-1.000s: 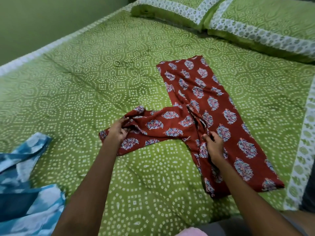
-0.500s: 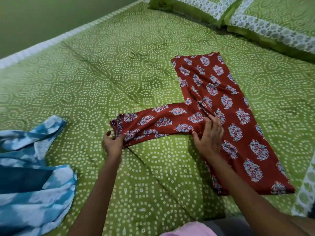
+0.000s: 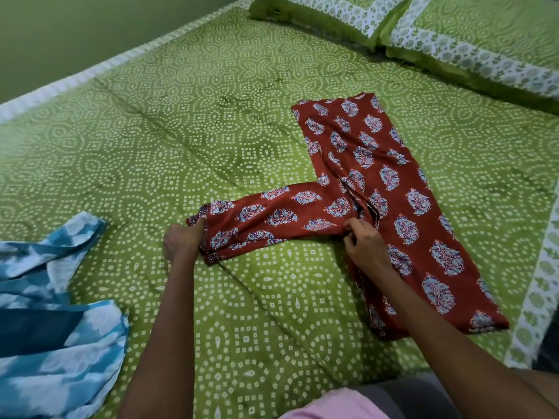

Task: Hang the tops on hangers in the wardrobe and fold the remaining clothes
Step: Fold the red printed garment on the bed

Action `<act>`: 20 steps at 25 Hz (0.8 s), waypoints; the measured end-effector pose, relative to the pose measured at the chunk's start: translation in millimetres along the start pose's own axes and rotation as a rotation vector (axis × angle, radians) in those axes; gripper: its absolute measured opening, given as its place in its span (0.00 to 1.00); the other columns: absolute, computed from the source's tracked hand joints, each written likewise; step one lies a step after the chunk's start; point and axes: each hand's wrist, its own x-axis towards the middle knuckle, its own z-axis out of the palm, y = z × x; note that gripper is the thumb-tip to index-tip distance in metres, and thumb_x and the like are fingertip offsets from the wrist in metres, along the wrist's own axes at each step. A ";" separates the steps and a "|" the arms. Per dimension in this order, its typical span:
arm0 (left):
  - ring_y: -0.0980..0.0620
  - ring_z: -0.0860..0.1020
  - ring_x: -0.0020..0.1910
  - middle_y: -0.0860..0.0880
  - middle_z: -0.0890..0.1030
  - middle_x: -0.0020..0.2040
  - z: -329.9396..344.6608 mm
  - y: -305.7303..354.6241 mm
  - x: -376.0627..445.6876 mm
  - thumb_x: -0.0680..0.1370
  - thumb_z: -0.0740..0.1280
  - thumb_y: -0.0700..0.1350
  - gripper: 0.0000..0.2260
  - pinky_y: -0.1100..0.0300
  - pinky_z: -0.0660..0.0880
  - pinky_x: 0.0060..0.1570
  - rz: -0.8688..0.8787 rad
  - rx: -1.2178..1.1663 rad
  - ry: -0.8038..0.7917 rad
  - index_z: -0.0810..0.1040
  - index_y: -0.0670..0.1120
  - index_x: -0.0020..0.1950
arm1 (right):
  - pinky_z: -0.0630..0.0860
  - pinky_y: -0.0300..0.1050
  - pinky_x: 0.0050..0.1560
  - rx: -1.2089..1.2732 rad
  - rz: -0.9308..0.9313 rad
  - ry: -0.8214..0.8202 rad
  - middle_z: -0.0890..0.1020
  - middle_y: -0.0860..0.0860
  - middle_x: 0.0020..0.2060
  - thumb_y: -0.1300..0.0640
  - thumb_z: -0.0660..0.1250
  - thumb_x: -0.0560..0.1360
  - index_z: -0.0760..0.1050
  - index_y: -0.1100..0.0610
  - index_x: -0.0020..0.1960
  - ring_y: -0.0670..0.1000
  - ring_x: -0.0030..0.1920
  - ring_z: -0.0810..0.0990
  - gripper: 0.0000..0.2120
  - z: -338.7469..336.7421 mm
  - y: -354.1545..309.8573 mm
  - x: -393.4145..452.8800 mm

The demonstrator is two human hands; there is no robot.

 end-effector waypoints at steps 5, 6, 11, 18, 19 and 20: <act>0.37 0.74 0.60 0.36 0.75 0.62 0.9 9.7 7.0 0.74 0.65 0.62 0.31 0.50 0.71 0.57 0.007 -0.023 -0.085 0.75 0.35 0.61 | 0.74 0.47 0.48 0.067 0.080 -0.137 0.78 0.55 0.47 0.62 0.65 0.75 0.76 0.63 0.53 0.55 0.47 0.77 0.08 4.2 9.9 -8.7; 0.38 0.75 0.59 0.36 0.77 0.60 3.9 12.6 5.6 0.76 0.64 0.59 0.27 0.51 0.71 0.56 0.062 -0.058 -0.066 0.76 0.36 0.60 | 0.74 0.47 0.49 0.078 0.100 -0.152 0.76 0.53 0.48 0.58 0.65 0.75 0.75 0.61 0.53 0.53 0.48 0.75 0.09 3.1 7.9 -8.4; 0.37 0.76 0.55 0.34 0.78 0.56 10.0 -9.4 -2.1 0.81 0.59 0.47 0.17 0.51 0.70 0.53 0.180 -0.250 0.166 0.75 0.36 0.60 | 0.67 0.38 0.49 -0.049 0.083 -0.269 0.73 0.52 0.53 0.60 0.66 0.73 0.71 0.58 0.58 0.50 0.52 0.72 0.14 -0.3 5.0 -7.0; 0.40 0.75 0.55 0.36 0.78 0.55 1.6 -15.4 -16.6 0.78 0.64 0.44 0.14 0.55 0.68 0.49 0.149 -0.336 0.160 0.71 0.35 0.58 | 0.66 0.39 0.46 -0.016 0.133 -0.252 0.73 0.50 0.51 0.62 0.67 0.72 0.71 0.56 0.56 0.47 0.48 0.69 0.14 2.1 7.3 -7.5; 0.41 0.76 0.54 0.36 0.78 0.55 0.8 -20.5 -19.9 0.78 0.64 0.44 0.13 0.56 0.68 0.48 0.143 -0.319 0.126 0.73 0.35 0.57 | 0.66 0.40 0.45 0.001 0.134 -0.233 0.73 0.51 0.51 0.62 0.67 0.71 0.72 0.57 0.56 0.47 0.48 0.69 0.13 3.8 7.5 -8.1; 0.41 0.76 0.54 0.37 0.79 0.54 -0.2 -26.2 -21.9 0.77 0.65 0.45 0.14 0.56 0.69 0.48 0.126 -0.307 0.100 0.75 0.35 0.55 | 0.65 0.40 0.45 0.021 0.138 -0.215 0.74 0.51 0.50 0.62 0.67 0.71 0.72 0.58 0.55 0.48 0.48 0.69 0.13 5.4 7.8 -9.2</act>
